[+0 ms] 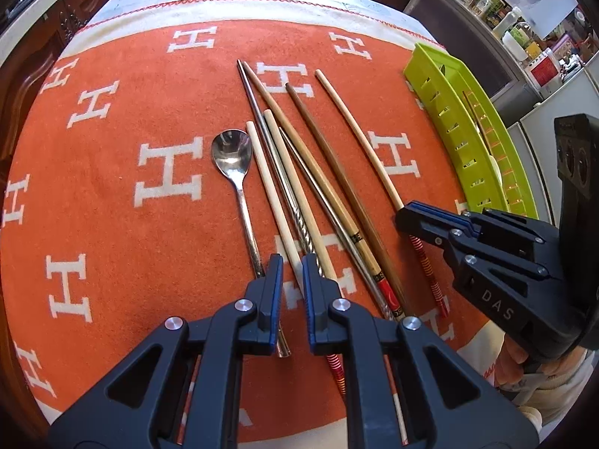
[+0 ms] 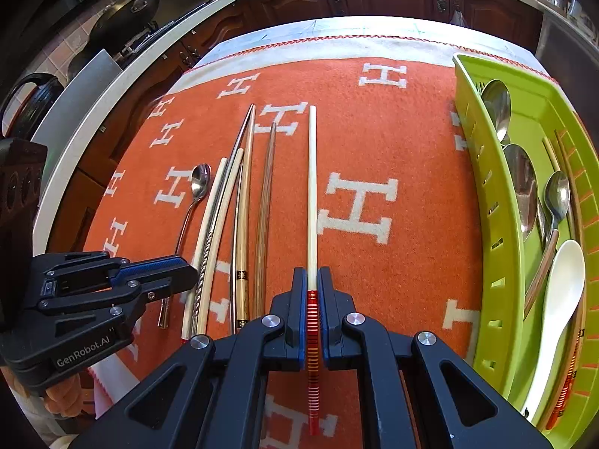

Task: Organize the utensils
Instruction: 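Grasp a red-striped chopstick with the right tool while the left tool grasps a chopstick, then lower both chopsticks into the green tray and open both tools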

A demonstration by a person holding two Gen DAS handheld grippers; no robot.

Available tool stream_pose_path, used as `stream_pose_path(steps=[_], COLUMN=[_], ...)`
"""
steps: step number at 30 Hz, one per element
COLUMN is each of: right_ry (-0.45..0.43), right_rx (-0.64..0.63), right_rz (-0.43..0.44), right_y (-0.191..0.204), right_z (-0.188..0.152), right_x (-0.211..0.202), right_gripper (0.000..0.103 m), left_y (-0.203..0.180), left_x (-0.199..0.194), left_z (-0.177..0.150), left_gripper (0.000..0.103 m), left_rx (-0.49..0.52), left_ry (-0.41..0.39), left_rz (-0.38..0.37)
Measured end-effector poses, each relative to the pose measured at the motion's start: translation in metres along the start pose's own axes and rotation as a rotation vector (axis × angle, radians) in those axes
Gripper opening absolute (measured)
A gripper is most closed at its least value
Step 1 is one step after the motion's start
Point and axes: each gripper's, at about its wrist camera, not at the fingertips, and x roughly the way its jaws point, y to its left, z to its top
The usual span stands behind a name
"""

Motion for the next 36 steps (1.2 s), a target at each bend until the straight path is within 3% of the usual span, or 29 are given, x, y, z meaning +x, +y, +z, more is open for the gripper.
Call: stream_pose_path(steps=[7, 12, 17, 26, 36], right_ry=[-0.009, -0.016, -0.014, -0.119, -0.225], right_rx=[-0.016, 0.002, 0.043, 0.099, 0.155], right_rz=[-0.025, -0.013, 0.018, 0.047, -0.017], right_y=[0.006, 0.003, -0.002, -0.01, -0.054], right_z=[-0.002, -0.004, -0.006, -0.013, -0.028], right_x=[-0.001, -0.002, -0.008, -0.065, -0.151], right_gripper=[0.005, 0.005, 0.005, 0.005, 0.005], left_y=[-0.029, -0.032, -0.019, -0.035, -0.109], left_x=[0.008, 0.009, -0.006, -0.058, -0.099], left_z=[0.0, 0.003, -0.001, -0.003, 0.017], left_gripper=[0.008, 0.006, 0.003, 0.003, 0.003], left_rx=[0.08, 0.046, -0.044, -0.055, 0.021], left_ry=[0.007, 0.003, -0.003, -0.065, -0.121], left_rz=[0.154, 0.175, 0.11, 0.009, -0.102])
